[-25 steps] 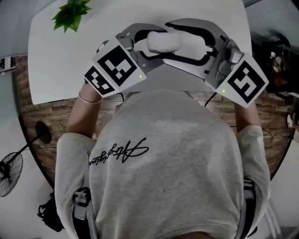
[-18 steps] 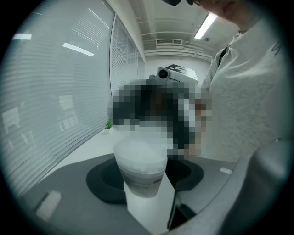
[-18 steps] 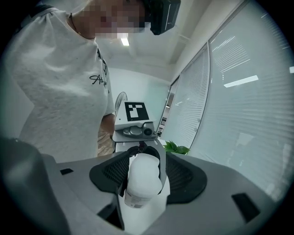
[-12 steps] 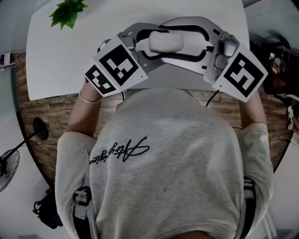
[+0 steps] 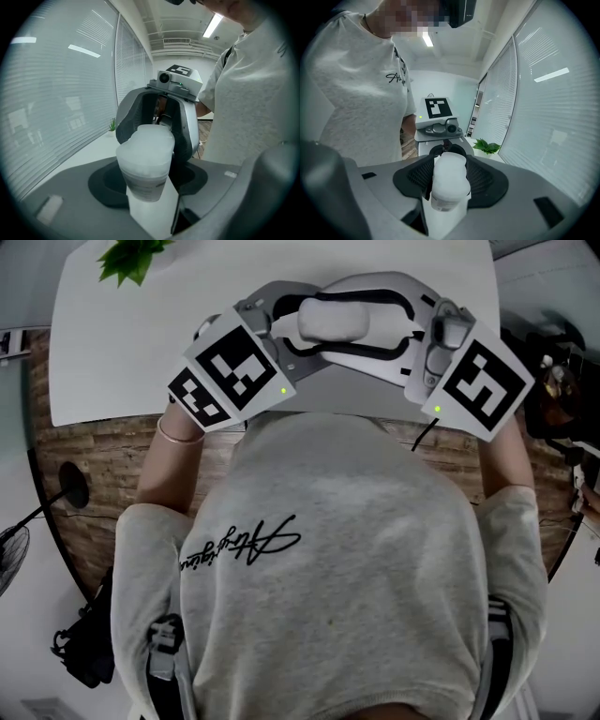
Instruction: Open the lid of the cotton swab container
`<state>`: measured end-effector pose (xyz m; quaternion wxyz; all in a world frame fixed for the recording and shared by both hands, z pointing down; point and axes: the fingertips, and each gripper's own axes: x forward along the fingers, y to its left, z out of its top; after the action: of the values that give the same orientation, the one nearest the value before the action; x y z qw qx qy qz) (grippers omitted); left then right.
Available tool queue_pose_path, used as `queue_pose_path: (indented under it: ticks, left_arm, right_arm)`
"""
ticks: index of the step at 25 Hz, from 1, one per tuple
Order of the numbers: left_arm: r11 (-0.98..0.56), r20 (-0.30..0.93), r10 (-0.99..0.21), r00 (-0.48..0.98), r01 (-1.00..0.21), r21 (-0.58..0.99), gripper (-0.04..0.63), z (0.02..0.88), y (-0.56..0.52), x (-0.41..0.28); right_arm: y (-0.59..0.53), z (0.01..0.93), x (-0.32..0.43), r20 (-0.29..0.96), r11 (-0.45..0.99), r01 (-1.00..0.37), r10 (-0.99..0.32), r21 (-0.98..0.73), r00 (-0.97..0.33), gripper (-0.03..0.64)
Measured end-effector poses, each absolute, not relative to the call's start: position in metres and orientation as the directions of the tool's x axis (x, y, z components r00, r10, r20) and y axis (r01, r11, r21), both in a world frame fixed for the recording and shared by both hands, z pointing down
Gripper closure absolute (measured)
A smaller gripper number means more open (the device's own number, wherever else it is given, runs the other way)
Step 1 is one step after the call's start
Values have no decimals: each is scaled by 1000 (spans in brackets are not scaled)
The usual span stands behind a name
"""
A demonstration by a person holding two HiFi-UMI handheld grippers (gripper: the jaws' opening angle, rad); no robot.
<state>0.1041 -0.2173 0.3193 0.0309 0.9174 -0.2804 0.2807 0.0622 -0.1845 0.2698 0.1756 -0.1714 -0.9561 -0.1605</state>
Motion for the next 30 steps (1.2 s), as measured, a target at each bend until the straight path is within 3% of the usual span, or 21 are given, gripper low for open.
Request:
queue_pose_path:
  ticks: [8,30]
  left_arm:
    - [-843,492,-500,713,-531,-88,359,327,-213,113]
    - [-867,492,-452,744,-497,-45,360,335,-212,124]
  right_arm:
    - [-182,279,67,323,924,375,332,78,-886,402]
    - [-190,286,75,305,933,344,360,-108,-882,403]
